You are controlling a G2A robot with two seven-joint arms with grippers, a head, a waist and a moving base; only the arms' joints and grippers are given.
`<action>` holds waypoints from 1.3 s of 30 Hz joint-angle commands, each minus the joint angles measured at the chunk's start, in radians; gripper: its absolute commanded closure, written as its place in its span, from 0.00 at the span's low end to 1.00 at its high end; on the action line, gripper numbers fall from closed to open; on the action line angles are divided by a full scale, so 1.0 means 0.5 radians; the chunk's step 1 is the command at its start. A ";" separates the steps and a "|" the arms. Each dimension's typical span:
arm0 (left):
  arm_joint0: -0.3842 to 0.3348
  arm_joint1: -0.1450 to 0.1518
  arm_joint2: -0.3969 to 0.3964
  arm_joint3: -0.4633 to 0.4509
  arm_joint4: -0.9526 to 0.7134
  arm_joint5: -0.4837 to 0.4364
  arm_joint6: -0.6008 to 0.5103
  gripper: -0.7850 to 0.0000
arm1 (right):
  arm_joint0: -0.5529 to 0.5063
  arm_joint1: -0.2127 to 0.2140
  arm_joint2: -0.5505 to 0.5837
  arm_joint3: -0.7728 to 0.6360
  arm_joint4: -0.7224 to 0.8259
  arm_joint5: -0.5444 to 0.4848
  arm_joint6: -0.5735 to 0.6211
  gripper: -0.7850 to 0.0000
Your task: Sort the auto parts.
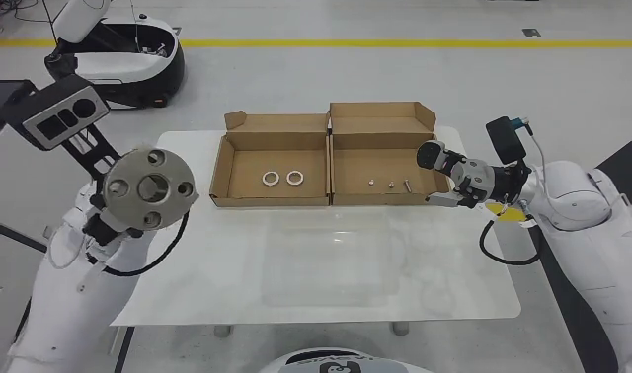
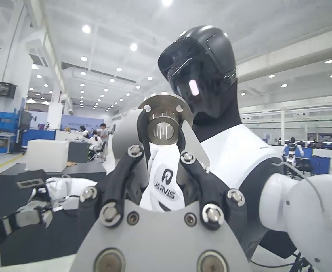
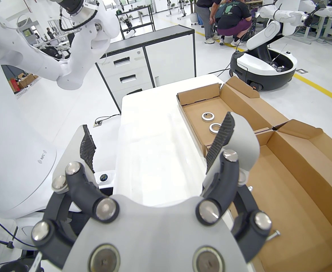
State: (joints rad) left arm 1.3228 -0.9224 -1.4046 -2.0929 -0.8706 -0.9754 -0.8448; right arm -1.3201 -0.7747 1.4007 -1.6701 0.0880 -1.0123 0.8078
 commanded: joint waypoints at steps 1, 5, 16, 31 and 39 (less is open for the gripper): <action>0.020 -0.001 -0.017 -0.002 0.041 -0.001 0.001 1.00 | 0.000 0.000 0.000 0.000 0.000 0.000 0.000 0.00; 0.057 -0.001 -0.066 0.007 0.156 0.008 -0.008 1.00 | 0.000 0.000 0.000 0.000 0.000 0.000 0.000 0.00; 0.168 -0.014 -0.158 -0.041 0.025 -0.054 0.078 1.00 | 0.000 0.000 0.000 0.000 0.000 0.000 0.000 0.00; 0.242 -0.024 -0.337 -0.047 -0.116 0.029 -0.029 1.00 | 0.000 0.000 0.000 0.000 0.000 0.000 0.000 0.00; 0.274 -0.018 -0.441 -0.021 0.156 0.130 -0.130 1.00 | 0.000 0.000 0.000 0.000 0.000 0.000 0.000 0.00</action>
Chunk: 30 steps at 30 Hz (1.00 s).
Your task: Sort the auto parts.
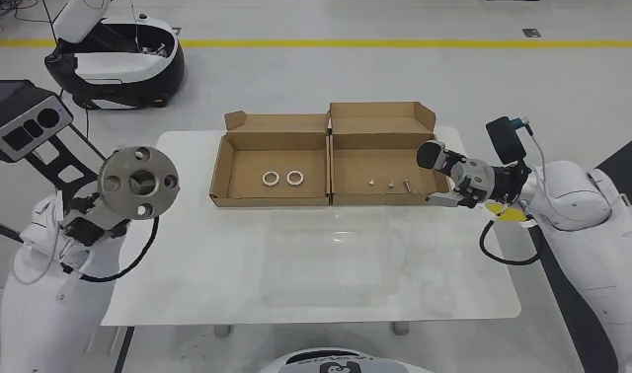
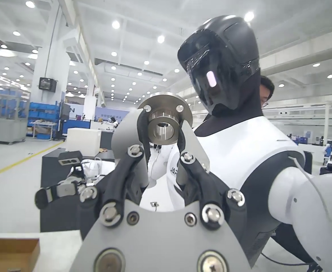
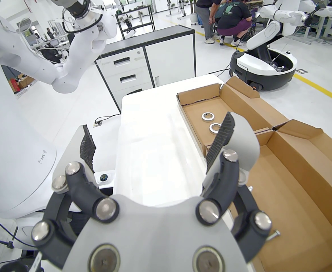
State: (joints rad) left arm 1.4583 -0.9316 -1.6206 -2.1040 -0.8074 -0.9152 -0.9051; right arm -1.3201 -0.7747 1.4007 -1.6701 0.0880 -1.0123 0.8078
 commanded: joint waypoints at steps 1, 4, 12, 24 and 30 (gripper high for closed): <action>0.006 0.001 -0.019 0.004 0.055 0.016 -0.015 1.00 | 0.000 0.000 0.000 0.000 0.000 0.000 0.000 0.00; 0.013 0.003 -0.041 0.005 0.117 0.032 -0.031 1.00 | 0.000 0.000 0.000 0.000 0.000 0.000 0.000 0.00; 0.013 -0.005 0.012 -0.022 -0.092 -0.012 0.013 1.00 | 0.000 0.000 0.000 0.000 0.000 0.000 0.000 0.00; -0.009 -0.007 0.019 0.003 -0.171 0.029 -0.028 1.00 | 0.000 0.000 0.000 0.000 0.000 0.000 0.000 0.00; -0.009 -0.007 0.019 0.003 -0.171 0.029 -0.028 1.00 | 0.000 0.000 0.000 0.000 0.000 0.000 0.000 0.00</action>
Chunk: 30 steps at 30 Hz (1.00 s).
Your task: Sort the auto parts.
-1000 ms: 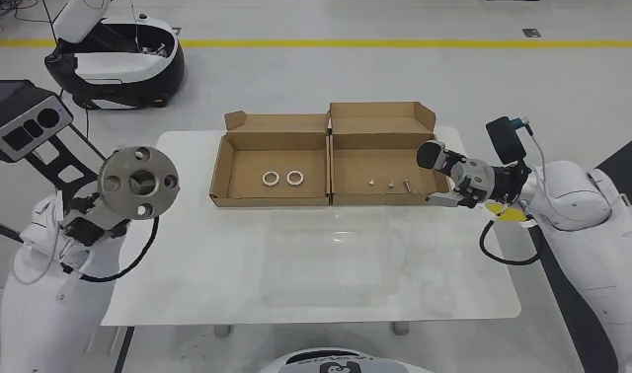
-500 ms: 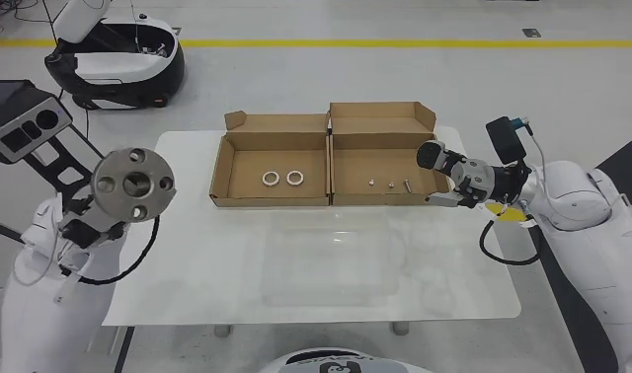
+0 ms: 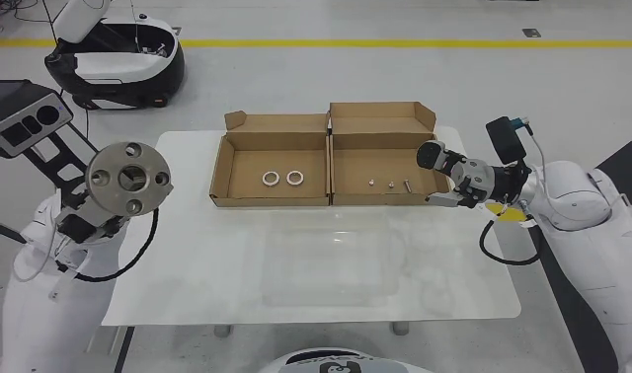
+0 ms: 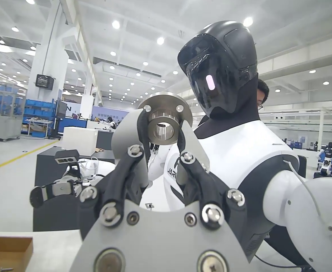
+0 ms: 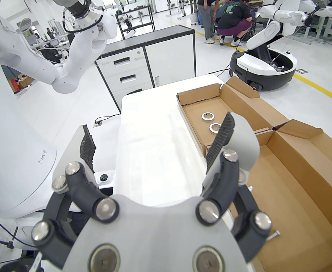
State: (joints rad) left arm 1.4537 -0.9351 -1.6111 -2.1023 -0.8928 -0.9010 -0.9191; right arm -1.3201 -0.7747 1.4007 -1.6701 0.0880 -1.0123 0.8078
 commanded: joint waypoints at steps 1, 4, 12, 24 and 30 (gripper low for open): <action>0.000 0.000 0.000 0.000 0.000 0.000 0.000 1.00 | 0.000 0.000 0.000 0.000 0.000 0.000 0.000 0.00; 0.000 0.000 0.000 0.000 0.000 0.000 0.000 1.00 | 0.000 0.000 0.000 0.000 0.000 0.000 0.000 0.00; -0.033 -0.008 0.042 0.006 0.210 0.089 0.013 1.00 | 0.000 0.000 0.000 0.000 0.000 0.000 0.000 0.00; -0.304 -0.031 0.197 0.199 0.734 0.388 0.120 1.00 | 0.000 0.000 0.000 0.000 0.000 0.000 0.000 0.00; -0.512 -0.047 0.332 0.350 1.024 0.498 0.144 1.00 | 0.000 0.000 0.000 0.000 0.000 0.000 0.000 0.00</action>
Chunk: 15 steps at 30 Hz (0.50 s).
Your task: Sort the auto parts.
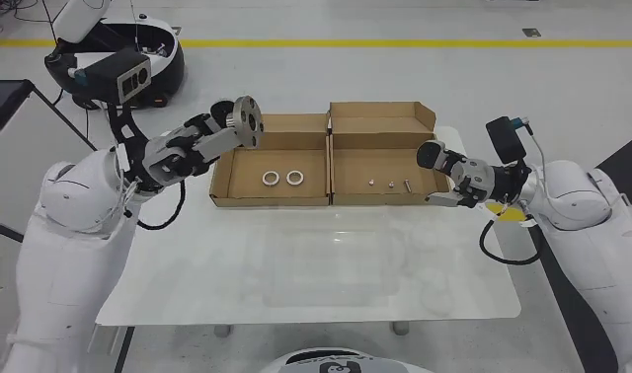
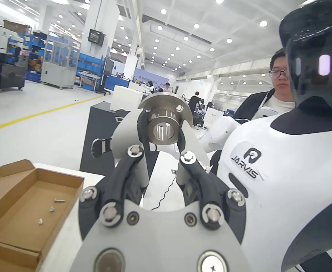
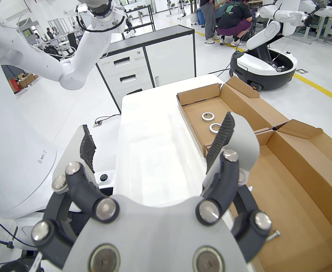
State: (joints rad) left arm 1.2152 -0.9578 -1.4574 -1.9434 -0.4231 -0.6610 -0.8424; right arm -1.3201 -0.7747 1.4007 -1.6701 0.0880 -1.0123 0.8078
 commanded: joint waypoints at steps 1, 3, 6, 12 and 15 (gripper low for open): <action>-0.060 -0.002 0.044 0.067 0.162 0.048 -0.022 1.00 | 0.000 0.000 0.000 0.000 0.000 0.000 0.000 0.00; -0.109 -0.001 0.075 0.105 0.341 0.087 -0.068 1.00 | 0.000 0.000 0.000 0.000 0.000 0.000 0.000 0.00; -0.149 0.002 0.107 0.160 0.619 0.135 -0.121 1.00 | 0.000 0.000 0.000 0.000 0.000 0.000 0.000 0.00; -0.171 0.002 0.183 0.226 0.980 0.271 -0.107 1.00 | 0.000 0.000 0.000 0.000 0.000 0.000 0.000 0.00; -0.185 0.000 0.238 0.254 1.075 0.304 -0.111 1.00 | 0.000 0.000 0.000 0.000 0.000 0.000 0.000 0.00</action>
State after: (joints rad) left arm 1.1262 -0.9576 -1.3490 -1.8209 0.0972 -0.5109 -0.8942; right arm -1.3201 -0.7747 1.4007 -1.6701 0.0880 -1.0123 0.8078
